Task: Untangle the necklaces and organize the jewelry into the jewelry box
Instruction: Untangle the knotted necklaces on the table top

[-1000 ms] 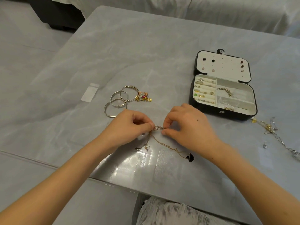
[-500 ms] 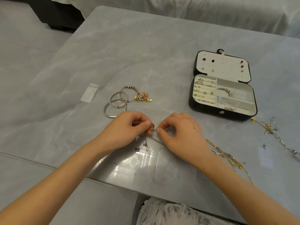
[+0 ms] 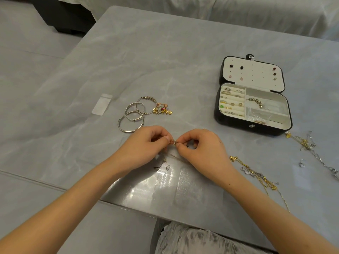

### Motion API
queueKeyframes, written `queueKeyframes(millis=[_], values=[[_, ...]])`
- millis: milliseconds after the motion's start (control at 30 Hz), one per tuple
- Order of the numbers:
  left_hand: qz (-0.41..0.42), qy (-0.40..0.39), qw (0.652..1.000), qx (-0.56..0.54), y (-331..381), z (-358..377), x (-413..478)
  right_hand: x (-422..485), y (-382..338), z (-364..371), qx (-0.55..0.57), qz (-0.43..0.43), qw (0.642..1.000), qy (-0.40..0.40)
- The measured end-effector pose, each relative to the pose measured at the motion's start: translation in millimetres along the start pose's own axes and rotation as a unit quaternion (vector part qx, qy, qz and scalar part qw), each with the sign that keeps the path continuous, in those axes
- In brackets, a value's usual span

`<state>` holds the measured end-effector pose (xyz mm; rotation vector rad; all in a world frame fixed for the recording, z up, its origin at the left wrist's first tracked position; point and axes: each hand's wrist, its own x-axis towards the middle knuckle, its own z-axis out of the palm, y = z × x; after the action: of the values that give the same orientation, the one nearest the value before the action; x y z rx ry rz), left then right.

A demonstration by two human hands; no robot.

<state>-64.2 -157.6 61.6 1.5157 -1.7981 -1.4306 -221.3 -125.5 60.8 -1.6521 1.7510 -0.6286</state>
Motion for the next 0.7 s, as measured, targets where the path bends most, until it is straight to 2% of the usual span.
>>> queueKeyframes(millis=[200,333,700], values=[[0.025,0.015,0.999,0.036,3.1,3.9,-2.2,-1.6,-0.7,-0.5,0.01,0.002,1.0,0.0],[0.014,0.033,0.999,0.038,3.6,5.2,0.2,-1.5,-0.2,-0.2,0.007,0.006,1.0,-0.003],[-0.057,0.031,0.994,-0.084,5.2,7.4,4.5,-3.4,1.0,-4.1,0.068,0.05,0.996,-0.004]])
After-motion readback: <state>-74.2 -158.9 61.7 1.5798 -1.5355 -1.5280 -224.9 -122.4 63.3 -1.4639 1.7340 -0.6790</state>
